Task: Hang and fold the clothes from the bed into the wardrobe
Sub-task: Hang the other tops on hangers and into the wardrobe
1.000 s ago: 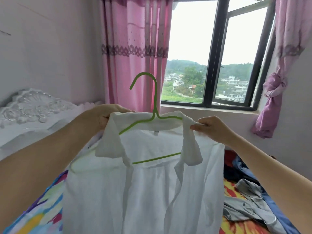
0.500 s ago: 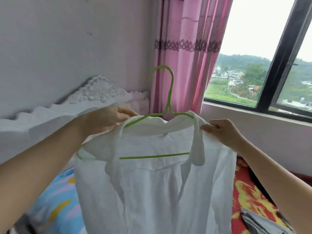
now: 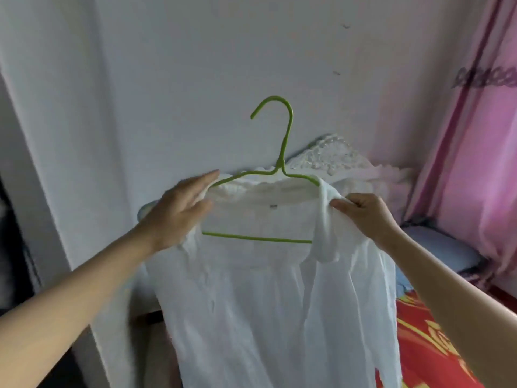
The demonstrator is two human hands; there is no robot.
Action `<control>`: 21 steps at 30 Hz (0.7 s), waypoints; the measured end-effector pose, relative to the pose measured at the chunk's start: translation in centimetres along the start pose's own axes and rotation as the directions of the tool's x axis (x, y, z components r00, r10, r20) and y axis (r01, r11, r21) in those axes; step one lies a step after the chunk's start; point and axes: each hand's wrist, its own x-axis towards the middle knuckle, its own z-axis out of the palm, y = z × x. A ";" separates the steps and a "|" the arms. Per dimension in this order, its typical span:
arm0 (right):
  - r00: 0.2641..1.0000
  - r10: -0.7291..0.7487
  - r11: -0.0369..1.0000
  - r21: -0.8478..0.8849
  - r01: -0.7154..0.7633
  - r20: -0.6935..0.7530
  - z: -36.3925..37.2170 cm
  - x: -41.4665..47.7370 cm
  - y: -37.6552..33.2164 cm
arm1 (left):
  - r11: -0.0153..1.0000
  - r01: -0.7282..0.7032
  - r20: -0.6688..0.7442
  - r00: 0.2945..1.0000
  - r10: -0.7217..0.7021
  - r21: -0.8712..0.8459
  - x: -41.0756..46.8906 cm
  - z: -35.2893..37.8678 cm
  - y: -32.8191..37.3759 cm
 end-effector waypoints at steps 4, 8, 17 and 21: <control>0.985 -0.108 0.990 0.106 0.094 0.135 8.0 0.5 -7.0 | 0.971 0.088 -0.187 0.981 -0.046 0.223 -5.1 -10.6 -4.8; 0.953 -0.179 0.971 0.199 0.131 0.246 17.2 -1.1 -14.2 | 0.964 0.191 -0.280 0.951 -0.133 0.188 -10.9 -20.3 -7.7; 0.644 -0.215 0.976 0.145 0.161 0.735 30.1 -7.0 -29.5 | 0.811 0.262 -0.545 0.834 0.082 0.523 -20.9 -37.3 -12.0; 0.540 -0.258 0.959 0.280 0.043 0.801 34.6 -8.7 -34.1 | 0.763 0.325 -0.614 0.780 0.118 0.560 -24.3 -41.5 -14.7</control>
